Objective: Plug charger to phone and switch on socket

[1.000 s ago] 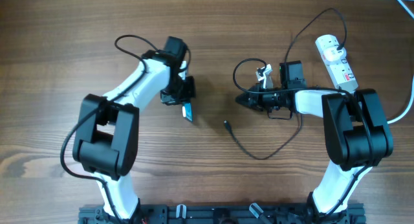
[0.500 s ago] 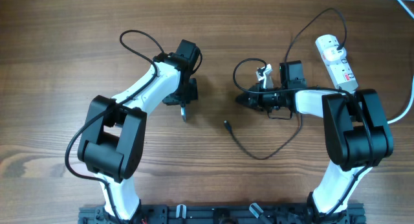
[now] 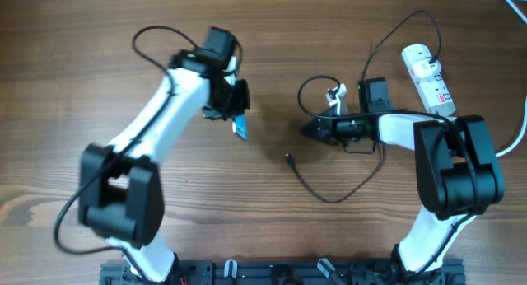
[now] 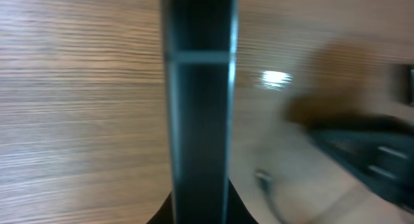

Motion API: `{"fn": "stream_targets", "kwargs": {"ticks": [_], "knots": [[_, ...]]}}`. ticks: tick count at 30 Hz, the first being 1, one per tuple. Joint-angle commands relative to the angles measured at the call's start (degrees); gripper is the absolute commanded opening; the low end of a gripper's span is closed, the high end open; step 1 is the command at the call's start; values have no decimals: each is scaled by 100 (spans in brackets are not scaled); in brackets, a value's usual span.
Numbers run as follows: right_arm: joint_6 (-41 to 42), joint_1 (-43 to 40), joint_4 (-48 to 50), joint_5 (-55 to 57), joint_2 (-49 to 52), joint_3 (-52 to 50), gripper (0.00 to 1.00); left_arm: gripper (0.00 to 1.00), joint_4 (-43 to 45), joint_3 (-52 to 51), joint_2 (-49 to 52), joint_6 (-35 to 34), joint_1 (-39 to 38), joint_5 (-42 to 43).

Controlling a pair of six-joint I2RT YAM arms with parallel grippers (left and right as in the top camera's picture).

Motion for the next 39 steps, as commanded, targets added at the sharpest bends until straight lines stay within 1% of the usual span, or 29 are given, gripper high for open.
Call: {"fn": "stream_targets", "kwargs": {"ticks": [1, 3, 5, 7, 10, 14, 17, 21, 23, 26, 28, 31, 32, 34, 35, 37, 39], "knots": [[-1012, -107, -911, 461, -997, 166, 27, 4, 37, 166, -654, 761, 638, 2411], [-1309, -52, -1587, 1029, -1591, 269, 36, 4, 136, 164, -782, 831, 881, 2929], [-1598, 129, -2439, 1987, -2459, 361, 49, 4, 289, 149, -804, 828, 1032, 3128], [-1683, 326, -2852, 2627, -2914, 369, 53, 4, 463, 13, -804, 824, 1040, 3128], [-1681, 791, -3407, 3539, -3296, 369, 53, 4, 625, -267, -796, 800, 1038, 3126], [-1665, 1596, -3705, 4380, -3139, 358, 52, 4, 782, -715, -787, 782, 1060, 2990], [-1668, 2094, -3558, 4802, -2907, 358, 52, 4, 785, -901, -787, 752, 1106, 2697], [-1679, 2625, -3176, 4841, -2400, 358, 51, 4, 761, -988, -787, 433, 1346, 2076], [-1681, 2846, -2835, 4841, -2028, 358, 47, 4, 726, -988, -787, 435, 1539, 1998], [-1681, 3073, -2391, 4981, -1615, 358, 45, 4, 667, -990, -785, 437, 1633, 1891], [-1681, 3200, -2194, 5407, -1300, 358, 45, 4, 625, -990, -782, 437, 1635, 1814], [-1722, 3213, -2074, 5460, -992, 358, 45, 4, 590, -990, -782, 437, 1635, 1808], [-1731, 3213, -2105, 5458, -894, 358, 40, 4, 590, -990, -782, 437, 1635, 1808], [-1733, 3213, -2138, 5462, -800, 358, 38, 4, 597, -990, -782, 435, 1635, 1808], [-1749, 3213, -2131, 5528, -800, 358, 35, 4, 603, -990, -782, 437, 1635, 1808], [-1746, 3213, -2129, 5858, -800, 358, 30, 4, 608, -990, -782, 435, 1635, 1810], [-1746, 3213, -2194, 6035, -800, 358, 29, 4, 608, -990, -782, 435, 1635, 1810]]}}
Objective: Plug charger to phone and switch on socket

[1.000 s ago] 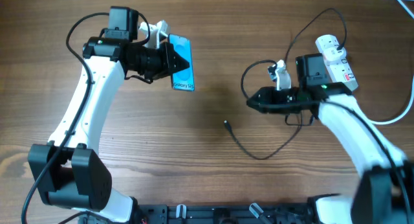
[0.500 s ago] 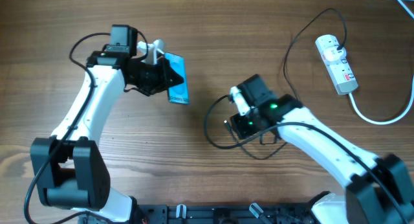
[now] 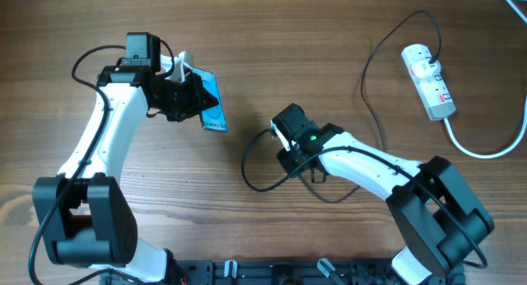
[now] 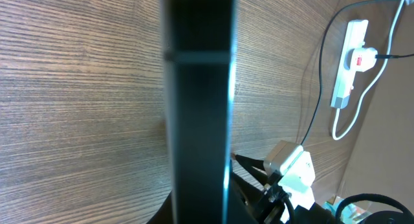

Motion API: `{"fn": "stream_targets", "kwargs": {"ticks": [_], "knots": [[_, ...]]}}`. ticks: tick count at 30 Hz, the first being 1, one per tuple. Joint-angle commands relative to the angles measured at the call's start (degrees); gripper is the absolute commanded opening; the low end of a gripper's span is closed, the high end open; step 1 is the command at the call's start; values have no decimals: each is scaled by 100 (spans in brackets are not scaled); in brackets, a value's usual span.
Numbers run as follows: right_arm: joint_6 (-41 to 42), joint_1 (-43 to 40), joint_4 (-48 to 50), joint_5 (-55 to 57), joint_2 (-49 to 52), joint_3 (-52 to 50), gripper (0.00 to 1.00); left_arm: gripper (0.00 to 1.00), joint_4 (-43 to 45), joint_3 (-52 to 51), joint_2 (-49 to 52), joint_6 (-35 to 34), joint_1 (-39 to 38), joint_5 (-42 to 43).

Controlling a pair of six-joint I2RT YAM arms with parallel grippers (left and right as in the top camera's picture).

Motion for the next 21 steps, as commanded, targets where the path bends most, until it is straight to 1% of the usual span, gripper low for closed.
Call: {"fn": "stream_targets", "kwargs": {"ticks": [1, 6, 10, 12, 16, 17, 21], "knots": [[-28, -9, -186, 472, 295, -59, 29, 4, 17, -13, -79, -13, 7, 50], [46, -9, -306, -4, 295, -59, 28, 4, 20, -13, -79, -13, 7, 50], [46, -9, -278, 0, 295, -59, 18, 4, 17, -13, -79, -11, 7, 50], [50, -9, -284, 0, 295, -59, 16, 4, 17, -13, -79, -13, 7, 50], [50, -11, -308, 17, 295, -59, 7, 4, 20, -13, -79, -13, 7, 50], [59, -13, -306, 120, 293, -59, 5, 4, 17, -13, -79, -13, 7, 50], [92, -20, -354, 393, 293, -59, 5, 4, 20, -13, -79, -13, 7, 50]]}}
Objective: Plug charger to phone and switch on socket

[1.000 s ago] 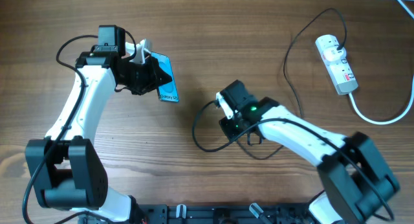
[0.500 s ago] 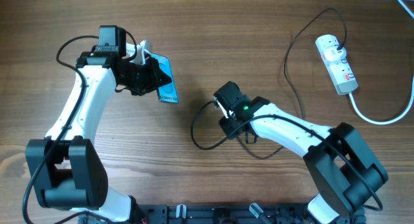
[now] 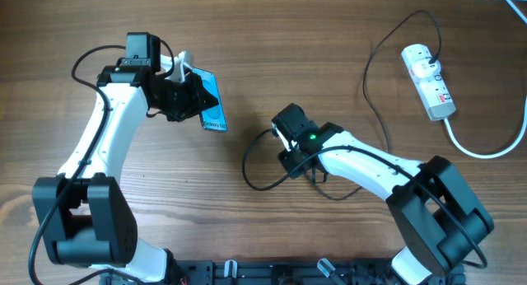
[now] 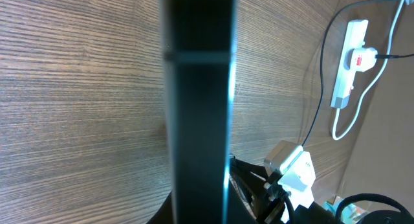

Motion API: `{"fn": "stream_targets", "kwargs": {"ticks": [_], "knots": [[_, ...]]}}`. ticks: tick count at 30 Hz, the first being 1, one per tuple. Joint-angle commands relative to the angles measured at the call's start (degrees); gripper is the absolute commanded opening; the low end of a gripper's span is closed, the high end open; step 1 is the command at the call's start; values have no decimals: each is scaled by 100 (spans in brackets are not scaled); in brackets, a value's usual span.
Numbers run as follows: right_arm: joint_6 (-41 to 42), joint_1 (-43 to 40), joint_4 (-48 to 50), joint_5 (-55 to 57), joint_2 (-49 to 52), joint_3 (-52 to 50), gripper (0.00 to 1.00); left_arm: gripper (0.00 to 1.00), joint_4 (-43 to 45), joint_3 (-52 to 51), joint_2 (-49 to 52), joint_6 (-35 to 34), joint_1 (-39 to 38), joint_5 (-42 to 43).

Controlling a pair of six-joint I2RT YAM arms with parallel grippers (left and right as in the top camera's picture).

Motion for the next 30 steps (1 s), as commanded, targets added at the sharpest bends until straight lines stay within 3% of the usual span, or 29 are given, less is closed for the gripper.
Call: {"fn": "stream_targets", "kwargs": {"ticks": [1, 4, 8, 13, 15, 18, 21, 26, 30], "knots": [[50, -20, -190, 378, 289, -118, 5, 4, 20, -13, -79, -13, 7, 50], [153, -20, -391, 356, 289, -118, 16, 4, 20, -13, -79, -13, 7, 50], [197, -20, -332, 223, 289, -118, 5, 4, 22, -13, -79, -13, 7, 52], [127, -63, -581, -420, 85, 175, 4, 4, 254, -11, -85, -315, 9, 157], [83, -184, -793, -953, -256, 474, 4, 4, 546, -11, -85, -317, 9, 662], [4, -568, -612, -2861, -1130, 686, 4, 4, 1401, -11, -85, -317, 7, 2205], [-57, -780, -595, -4229, -1582, 686, 4, 4, 2083, -11, -85, -629, 7, 3220], [-321, -782, -363, -5652, -1685, 658, 4, 4, 2859, -11, -85, -1049, 4, 4081], [232, -782, 492, -6161, -1683, 625, 4, 4, 3045, -11, -85, -1047, 7, 4522]]}}
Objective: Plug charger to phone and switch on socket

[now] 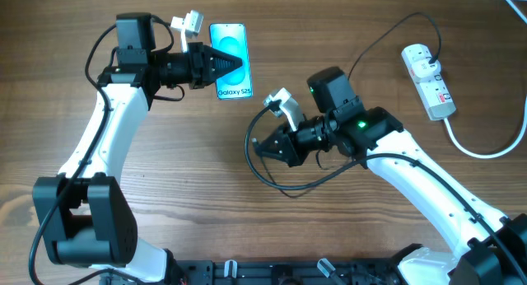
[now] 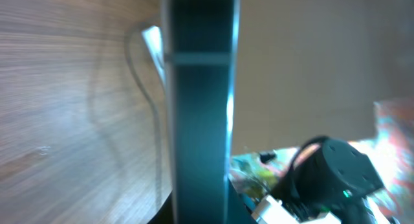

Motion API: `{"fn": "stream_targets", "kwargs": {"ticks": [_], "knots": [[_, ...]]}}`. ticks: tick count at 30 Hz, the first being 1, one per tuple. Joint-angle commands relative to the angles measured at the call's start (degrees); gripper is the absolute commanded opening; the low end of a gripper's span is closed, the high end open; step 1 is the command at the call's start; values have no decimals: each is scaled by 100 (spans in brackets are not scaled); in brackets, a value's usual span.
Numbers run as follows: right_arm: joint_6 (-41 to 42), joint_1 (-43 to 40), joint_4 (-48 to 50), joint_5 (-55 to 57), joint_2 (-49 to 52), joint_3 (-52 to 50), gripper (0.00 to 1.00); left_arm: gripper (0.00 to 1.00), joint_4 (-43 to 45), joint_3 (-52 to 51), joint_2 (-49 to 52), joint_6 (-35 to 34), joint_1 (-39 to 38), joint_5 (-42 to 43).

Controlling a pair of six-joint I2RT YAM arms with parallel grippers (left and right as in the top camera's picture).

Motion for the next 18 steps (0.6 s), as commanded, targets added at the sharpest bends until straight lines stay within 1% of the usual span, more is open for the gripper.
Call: {"fn": "stream_targets", "kwargs": {"ticks": [1, 3, 5, 6, 9, 13, 17, 18], "knots": [[575, 9, 680, -979, 9, -4, 4, 4, 140, 26, -85, -120, 7, 931], [1130, 9, 1351, -1119, 9, -4, 4, 4, 273, 26, -85, -118, 7, 1296], [1460, 9, 1731, -1117, 9, -7, 4, 4, 444, 26, -92, -120, 7, 1589], [1788, 9, 2068, -1117, 9, -9, 4, 4, 496, 26, -136, -120, 7, 1690], [2004, 9, 2275, -1121, 9, -9, 4, 4, 675, 31, -227, -144, 20, 1768], [2201, 9, 2553, -1285, 9, -9, 4, 4, 898, 35, -586, -433, 44, 1679], [2566, 9, 2918, -1510, 9, -9, 4, 4, 901, 35, -1200, -1320, 44, 1224], [2671, 9, 3040, -1552, 9, -9, 4, 4, 901, 35, -1331, -1440, 44, 1152]]}}
